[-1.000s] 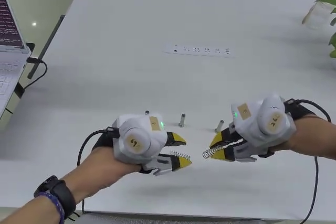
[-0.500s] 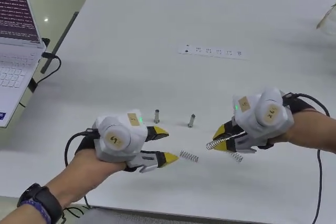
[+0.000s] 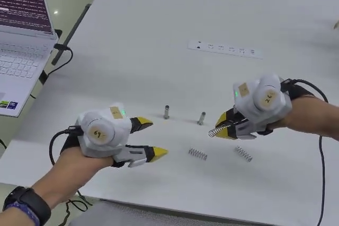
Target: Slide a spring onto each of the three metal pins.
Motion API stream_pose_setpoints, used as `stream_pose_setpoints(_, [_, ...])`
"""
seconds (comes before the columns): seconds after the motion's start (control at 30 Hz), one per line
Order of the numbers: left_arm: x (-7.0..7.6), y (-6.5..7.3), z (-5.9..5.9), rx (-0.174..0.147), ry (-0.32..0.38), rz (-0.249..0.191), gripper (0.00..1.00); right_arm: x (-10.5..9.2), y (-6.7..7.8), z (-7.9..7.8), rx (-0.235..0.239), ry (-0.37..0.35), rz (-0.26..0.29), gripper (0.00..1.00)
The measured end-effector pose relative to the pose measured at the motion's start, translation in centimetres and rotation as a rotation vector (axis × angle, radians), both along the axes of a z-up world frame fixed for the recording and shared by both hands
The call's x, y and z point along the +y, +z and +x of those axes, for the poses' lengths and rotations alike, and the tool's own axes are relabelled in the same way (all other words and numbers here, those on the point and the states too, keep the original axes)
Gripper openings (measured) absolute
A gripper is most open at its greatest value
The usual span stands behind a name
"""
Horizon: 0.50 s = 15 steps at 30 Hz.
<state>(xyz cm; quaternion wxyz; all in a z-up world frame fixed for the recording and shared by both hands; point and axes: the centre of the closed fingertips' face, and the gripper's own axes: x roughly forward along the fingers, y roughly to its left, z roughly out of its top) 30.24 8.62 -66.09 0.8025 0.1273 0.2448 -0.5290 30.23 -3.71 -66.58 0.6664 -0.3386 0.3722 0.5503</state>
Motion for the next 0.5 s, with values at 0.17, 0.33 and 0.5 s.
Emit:
stream_pose_setpoints(0.17, [1.4, 0.0, 0.3, 0.005, 0.047, -0.003, 0.48, 0.5, -0.3, 0.9, -0.002, 0.009, -0.010, 0.08])
stream_pose_setpoints(0.33, [2.6, 0.0, 0.5, 0.008, 0.083, -0.005, 0.53, 1.0, -0.5, 1.7, 0.001, 0.011, -0.015, 0.08])
stream_pose_setpoints(0.5, [3.7, 0.0, 0.5, 0.011, 0.113, -0.007, 0.56, 1.5, -0.9, 2.5, 0.004, 0.019, -0.025, 0.08])
